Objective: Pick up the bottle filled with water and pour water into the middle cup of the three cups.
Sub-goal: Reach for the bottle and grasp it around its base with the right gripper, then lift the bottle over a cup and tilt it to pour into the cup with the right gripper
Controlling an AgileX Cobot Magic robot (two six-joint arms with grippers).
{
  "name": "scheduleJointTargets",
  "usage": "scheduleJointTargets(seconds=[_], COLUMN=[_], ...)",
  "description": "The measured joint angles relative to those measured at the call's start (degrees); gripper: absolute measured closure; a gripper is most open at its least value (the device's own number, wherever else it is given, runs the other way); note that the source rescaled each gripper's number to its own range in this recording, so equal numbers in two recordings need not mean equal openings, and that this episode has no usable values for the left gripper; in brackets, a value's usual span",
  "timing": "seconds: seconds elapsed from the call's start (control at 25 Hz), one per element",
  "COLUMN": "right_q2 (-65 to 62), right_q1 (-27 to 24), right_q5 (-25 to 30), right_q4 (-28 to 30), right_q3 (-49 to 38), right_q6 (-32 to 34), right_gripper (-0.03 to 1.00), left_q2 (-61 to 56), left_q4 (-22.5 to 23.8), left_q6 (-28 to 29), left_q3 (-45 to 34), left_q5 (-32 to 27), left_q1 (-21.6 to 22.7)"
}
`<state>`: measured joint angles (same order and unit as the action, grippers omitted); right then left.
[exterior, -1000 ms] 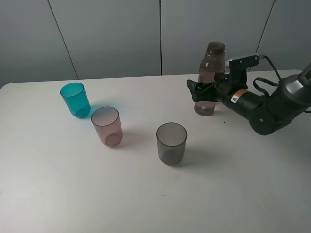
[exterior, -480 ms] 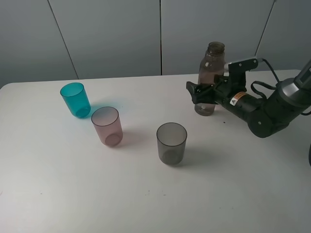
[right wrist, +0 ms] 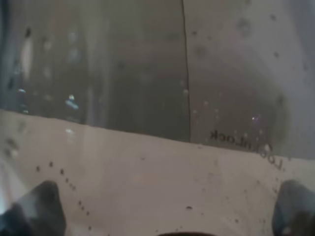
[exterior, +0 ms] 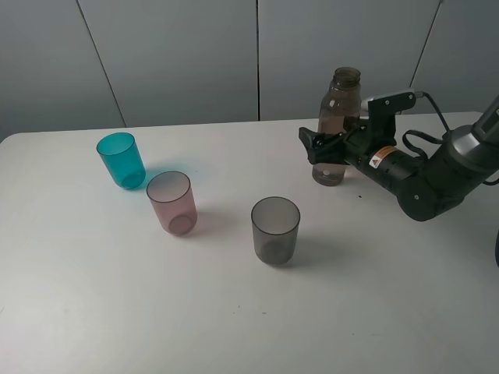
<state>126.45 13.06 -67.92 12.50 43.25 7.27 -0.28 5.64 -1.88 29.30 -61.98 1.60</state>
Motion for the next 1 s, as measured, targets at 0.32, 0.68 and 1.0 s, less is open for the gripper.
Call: scheduleJointTargets(seconds=[0.32,0.68,1.0], right_q2=[0.0,0.0,-7.0], right_q1=[0.0,0.0,3.8], right_q5=[-0.1,-0.1,5.4], right_q4=[-0.6,1.0,1.4], right_q3=[0.0,0.0,0.2], right_q6=[-0.3,-0.3,-3.4], right_gripper=[0.96,0.96,0.96], left_q2=[0.0,0.0,0.0], left_q4=[0.0,0.0,0.0], left_q6=[0.0,0.0,0.0], left_q3=[0.0,0.0,0.0], left_q5=[0.0,0.0,0.0], left_q1=[0.0,0.0,0.0])
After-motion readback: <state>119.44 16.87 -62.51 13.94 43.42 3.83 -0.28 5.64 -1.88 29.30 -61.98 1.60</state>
